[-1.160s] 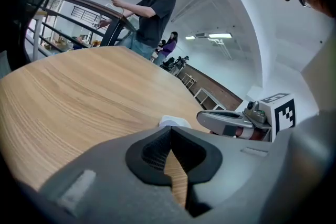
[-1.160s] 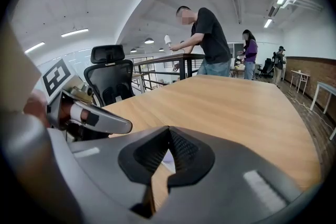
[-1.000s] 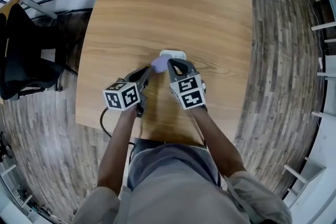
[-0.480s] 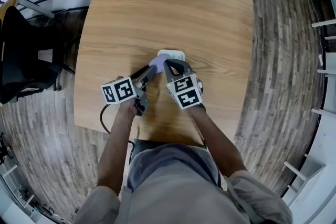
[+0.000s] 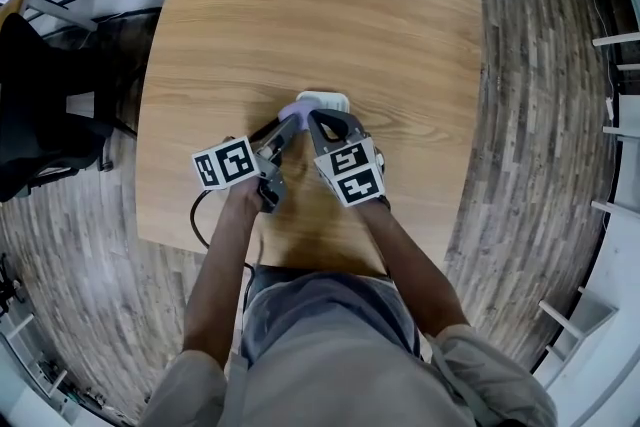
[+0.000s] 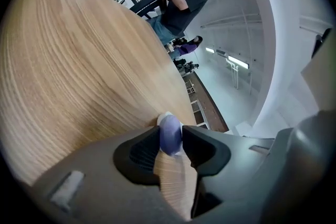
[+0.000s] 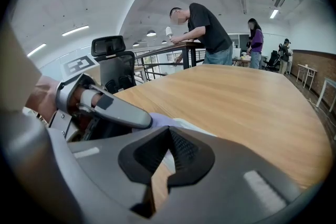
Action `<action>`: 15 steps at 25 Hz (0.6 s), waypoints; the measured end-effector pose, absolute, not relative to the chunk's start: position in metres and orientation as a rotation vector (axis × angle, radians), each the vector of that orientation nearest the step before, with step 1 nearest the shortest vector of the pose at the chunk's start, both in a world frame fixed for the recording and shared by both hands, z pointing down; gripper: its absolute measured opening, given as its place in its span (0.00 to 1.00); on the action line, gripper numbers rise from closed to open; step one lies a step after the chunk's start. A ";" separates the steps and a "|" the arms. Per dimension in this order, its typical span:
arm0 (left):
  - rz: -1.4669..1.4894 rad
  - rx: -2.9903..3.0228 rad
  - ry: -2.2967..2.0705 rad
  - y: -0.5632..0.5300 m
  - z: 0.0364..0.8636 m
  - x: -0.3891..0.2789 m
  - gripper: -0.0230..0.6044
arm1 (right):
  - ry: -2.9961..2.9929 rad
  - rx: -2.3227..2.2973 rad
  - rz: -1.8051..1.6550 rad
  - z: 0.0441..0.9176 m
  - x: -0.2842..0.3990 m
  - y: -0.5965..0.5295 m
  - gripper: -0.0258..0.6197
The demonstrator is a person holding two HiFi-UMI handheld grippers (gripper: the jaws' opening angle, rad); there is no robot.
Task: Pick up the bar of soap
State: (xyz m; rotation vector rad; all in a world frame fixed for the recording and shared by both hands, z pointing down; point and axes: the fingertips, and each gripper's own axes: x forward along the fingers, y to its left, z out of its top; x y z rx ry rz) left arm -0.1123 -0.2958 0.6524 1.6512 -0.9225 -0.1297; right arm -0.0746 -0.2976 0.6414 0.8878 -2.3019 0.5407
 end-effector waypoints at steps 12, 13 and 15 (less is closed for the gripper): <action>0.080 1.907 -1.094 -0.306 0.641 -0.104 0.27 | -2.295 0.905 0.546 0.647 -0.063 -0.300 0.04; 0.103 1.937 -1.110 -0.306 0.639 -0.104 0.27 | -2.295 0.906 0.545 0.648 -0.063 -0.300 0.04; 0.165 1.999 -1.139 -0.306 0.635 -0.102 0.26 | -2.289 0.907 0.554 0.649 -0.062 -0.299 0.04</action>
